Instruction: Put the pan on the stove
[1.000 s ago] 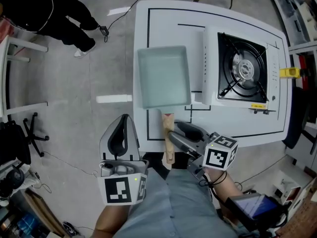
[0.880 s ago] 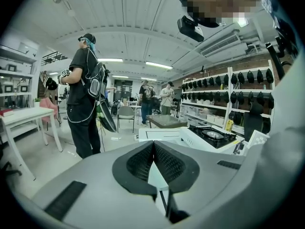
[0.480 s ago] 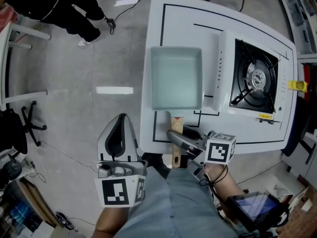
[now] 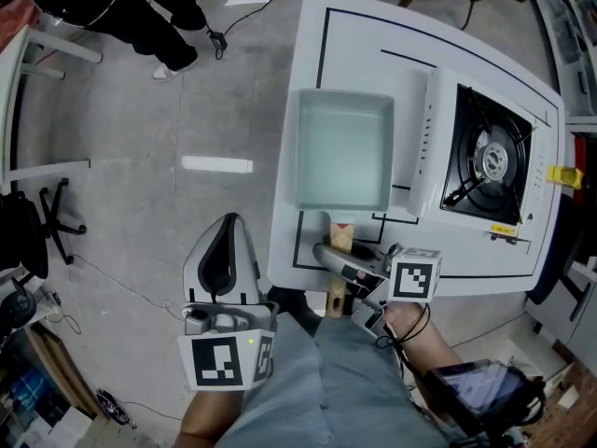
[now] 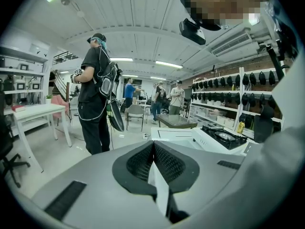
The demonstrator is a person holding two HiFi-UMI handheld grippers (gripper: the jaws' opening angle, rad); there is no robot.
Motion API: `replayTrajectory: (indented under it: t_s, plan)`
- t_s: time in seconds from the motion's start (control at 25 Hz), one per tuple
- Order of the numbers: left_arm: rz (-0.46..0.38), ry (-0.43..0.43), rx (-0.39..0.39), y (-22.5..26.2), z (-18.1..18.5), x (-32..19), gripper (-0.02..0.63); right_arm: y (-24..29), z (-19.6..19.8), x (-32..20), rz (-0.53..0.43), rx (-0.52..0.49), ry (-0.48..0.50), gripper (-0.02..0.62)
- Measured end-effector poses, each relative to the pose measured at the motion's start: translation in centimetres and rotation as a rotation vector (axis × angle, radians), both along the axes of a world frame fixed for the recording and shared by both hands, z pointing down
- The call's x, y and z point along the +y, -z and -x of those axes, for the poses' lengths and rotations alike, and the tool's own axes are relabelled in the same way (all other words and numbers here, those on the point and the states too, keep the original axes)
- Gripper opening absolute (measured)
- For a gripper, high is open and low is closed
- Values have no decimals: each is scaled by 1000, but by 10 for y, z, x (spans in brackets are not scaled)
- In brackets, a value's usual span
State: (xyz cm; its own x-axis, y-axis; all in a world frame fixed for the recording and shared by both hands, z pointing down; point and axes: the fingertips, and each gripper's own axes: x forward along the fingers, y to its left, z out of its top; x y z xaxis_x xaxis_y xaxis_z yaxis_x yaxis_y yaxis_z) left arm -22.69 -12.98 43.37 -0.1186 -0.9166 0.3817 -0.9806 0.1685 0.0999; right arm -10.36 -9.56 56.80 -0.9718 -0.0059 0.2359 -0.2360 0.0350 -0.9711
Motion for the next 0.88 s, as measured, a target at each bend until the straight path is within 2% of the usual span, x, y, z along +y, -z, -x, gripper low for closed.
replayTrajectory:
  t_s: [0.24, 0.36, 0.88]
  plan:
    - [-3, 3, -2, 3, 1, 1, 18, -3, 3, 2, 3, 14, 15, 228]
    - [-8, 5, -5, 6, 3, 2, 18, -8, 0, 2, -2, 53, 24, 163]
    - [-31, 12, -9, 21, 7, 7, 18, -6, 1, 1, 51, 50, -16, 120]
